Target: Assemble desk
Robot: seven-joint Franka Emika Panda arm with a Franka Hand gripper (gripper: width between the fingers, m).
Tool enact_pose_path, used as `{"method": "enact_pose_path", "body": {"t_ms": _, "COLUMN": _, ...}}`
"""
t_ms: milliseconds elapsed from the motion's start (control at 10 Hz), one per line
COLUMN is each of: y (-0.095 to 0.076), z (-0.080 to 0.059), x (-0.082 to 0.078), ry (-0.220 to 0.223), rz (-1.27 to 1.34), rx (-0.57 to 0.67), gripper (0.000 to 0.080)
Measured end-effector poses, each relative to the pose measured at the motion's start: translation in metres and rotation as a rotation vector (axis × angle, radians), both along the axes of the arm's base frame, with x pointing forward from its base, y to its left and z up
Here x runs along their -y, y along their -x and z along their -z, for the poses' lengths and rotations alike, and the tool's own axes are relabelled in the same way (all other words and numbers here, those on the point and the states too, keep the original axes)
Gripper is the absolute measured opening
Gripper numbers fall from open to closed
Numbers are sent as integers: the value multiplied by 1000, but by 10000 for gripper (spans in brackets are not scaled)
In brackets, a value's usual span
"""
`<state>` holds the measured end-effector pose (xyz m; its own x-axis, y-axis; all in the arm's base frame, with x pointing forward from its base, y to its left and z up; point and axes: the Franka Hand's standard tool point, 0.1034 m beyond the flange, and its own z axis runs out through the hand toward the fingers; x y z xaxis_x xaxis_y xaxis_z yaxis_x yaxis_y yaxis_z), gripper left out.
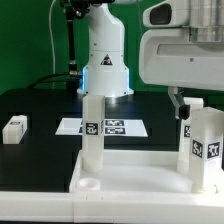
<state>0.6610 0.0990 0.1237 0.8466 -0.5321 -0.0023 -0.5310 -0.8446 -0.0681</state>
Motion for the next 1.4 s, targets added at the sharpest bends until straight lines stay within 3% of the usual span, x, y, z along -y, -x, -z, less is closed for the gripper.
{"method": "enact_pose_path", "body": {"t_ms": 900, "y": -1, "z": 0, "x": -1, "ry": 28, "rz": -653, "rx": 48, "gripper": 649}}
{"method": "enact_pose_path", "body": {"t_ms": 1000, "y": -1, "z": 0, "x": -1, "ry": 28, "rz": -653, "rx": 48, "gripper": 548}}
{"method": "enact_pose_path", "body": {"t_ms": 1100, "y": -1, "z": 0, "x": -1, "ry": 28, "rz": -651, "rx": 48, "gripper": 548}}
{"method": "enact_pose_path", "body": {"t_ms": 1200, "y": -1, "z": 0, "x": -1, "ry": 28, "rz": -651, "rx": 48, "gripper": 347}}
{"method": "enact_pose_path", "body": {"t_ms": 1300, "y": -1, "z": 0, "x": 0, "ry": 28, "rz": -650, "rx": 48, "gripper": 290}}
{"method": "enact_pose_path", "body": {"t_ms": 1400, "y": -1, "z": 0, "x": 0, "ry": 28, "rz": -650, "rx": 48, "gripper": 290}}
